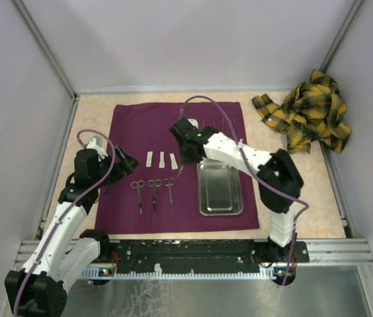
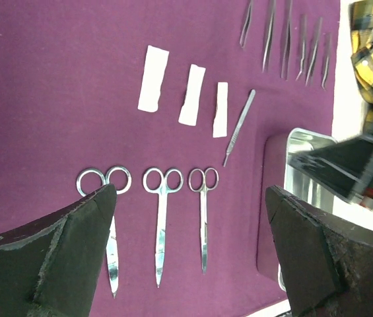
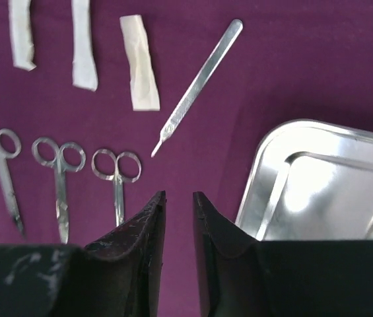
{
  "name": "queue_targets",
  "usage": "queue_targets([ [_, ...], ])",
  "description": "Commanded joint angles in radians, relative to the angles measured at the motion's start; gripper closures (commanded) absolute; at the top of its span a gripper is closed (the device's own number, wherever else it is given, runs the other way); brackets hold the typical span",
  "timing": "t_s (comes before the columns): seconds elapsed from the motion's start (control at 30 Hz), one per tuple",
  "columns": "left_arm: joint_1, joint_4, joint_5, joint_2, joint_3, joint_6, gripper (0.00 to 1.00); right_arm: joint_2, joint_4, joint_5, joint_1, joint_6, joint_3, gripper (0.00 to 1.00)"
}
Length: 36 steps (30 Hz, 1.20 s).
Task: Open and lay out the surgical kit
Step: Place the medical item in the surgical kit, then move the medical item into the surgical kit.
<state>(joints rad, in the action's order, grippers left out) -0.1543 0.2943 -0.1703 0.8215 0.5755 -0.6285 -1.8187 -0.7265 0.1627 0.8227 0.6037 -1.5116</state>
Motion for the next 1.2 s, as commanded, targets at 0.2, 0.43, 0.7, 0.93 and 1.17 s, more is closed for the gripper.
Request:
queue_targets([
  [0.2, 0.005, 0.022, -0.039, -0.063, -0.009, 0.033, 0.00, -0.266, -0.066, 0.129, 0.083, 0.001, -0.247, 0.71],
  [0.43, 0.005, 0.000, -0.058, -0.057, -0.022, 0.032, 0.00, -0.332, -0.120, 0.198, 0.120, 0.009, -0.304, 0.77],
  [0.7, 0.006, -0.011, -0.070, -0.053, -0.030, 0.031, 0.00, -0.396, -0.175, 0.251, 0.132, 0.007, -0.364, 0.76],
  [0.93, 0.006, -0.013, -0.075, -0.047, -0.025, 0.033, 0.01, -0.437, -0.189, 0.274, 0.134, 0.006, -0.392, 0.72],
  [1.17, 0.005, -0.017, -0.079, -0.039, -0.023, 0.035, 0.01, -0.451, -0.190, 0.279, 0.133, 0.001, -0.397, 0.71],
])
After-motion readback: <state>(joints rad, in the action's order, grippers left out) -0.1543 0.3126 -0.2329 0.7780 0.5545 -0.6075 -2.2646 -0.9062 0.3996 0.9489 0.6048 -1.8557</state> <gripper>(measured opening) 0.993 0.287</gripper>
